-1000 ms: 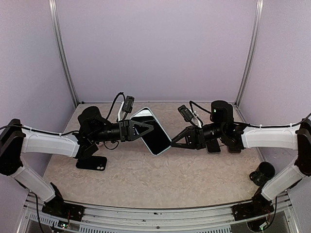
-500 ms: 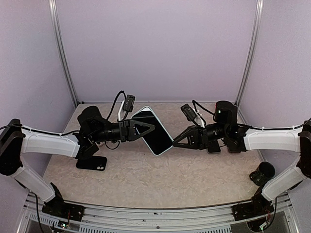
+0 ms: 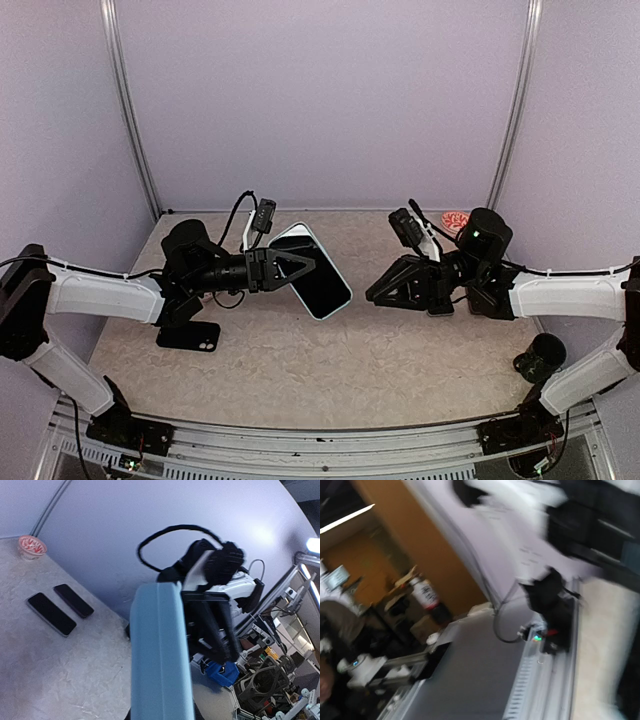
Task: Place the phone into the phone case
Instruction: Press the corner of the phone case at the bottom right corner of the phone case, then pass from the left arm to the right
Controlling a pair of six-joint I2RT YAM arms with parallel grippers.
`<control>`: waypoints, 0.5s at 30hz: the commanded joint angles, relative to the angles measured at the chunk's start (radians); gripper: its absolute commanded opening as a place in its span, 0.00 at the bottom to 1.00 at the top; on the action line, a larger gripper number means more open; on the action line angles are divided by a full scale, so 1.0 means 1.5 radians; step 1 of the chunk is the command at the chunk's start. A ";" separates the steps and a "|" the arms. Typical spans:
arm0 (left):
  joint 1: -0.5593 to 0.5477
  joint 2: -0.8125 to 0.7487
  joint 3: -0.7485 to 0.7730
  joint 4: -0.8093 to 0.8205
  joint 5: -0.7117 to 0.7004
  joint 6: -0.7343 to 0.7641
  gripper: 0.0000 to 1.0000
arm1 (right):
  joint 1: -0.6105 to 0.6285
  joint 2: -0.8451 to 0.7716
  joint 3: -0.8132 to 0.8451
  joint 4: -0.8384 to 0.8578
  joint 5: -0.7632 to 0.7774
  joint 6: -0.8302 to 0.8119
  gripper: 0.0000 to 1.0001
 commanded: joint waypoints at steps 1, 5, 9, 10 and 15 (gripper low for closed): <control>0.017 0.009 -0.010 -0.023 -0.035 0.015 0.00 | 0.006 -0.031 0.017 0.026 -0.051 -0.011 0.26; 0.017 0.009 -0.009 -0.024 -0.033 0.019 0.00 | 0.006 -0.017 0.077 -0.257 0.050 -0.187 0.46; 0.010 0.003 0.001 -0.051 -0.030 0.042 0.00 | 0.006 0.016 0.109 -0.368 0.128 -0.255 0.56; 0.007 0.002 0.006 -0.065 -0.030 0.053 0.00 | 0.006 0.025 0.111 -0.376 0.138 -0.259 0.58; -0.011 -0.011 0.028 -0.128 -0.038 0.108 0.00 | 0.010 0.047 0.114 -0.407 0.166 -0.287 0.64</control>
